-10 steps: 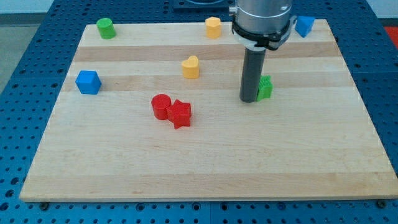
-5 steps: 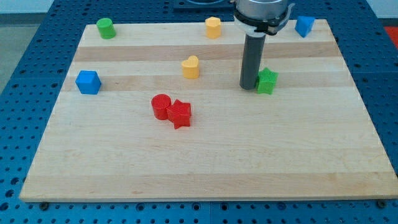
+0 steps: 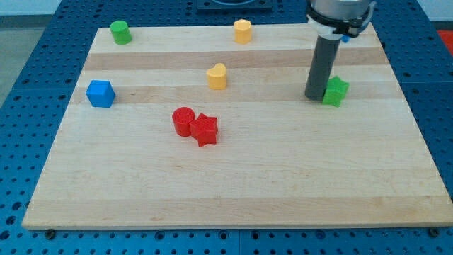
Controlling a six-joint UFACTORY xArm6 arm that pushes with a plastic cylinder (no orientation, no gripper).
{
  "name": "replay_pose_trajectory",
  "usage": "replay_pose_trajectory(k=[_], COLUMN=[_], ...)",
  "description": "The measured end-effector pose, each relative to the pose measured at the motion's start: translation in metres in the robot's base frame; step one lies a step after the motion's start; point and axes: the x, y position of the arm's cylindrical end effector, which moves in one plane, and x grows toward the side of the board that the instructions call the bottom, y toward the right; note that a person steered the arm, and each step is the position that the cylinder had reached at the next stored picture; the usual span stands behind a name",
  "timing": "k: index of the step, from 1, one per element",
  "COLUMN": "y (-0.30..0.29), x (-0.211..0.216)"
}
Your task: Push green star vertically towards blue triangle
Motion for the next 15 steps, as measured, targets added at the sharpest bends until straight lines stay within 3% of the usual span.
replay_pose_trajectory(k=[15], y=[0.045], x=[0.013])
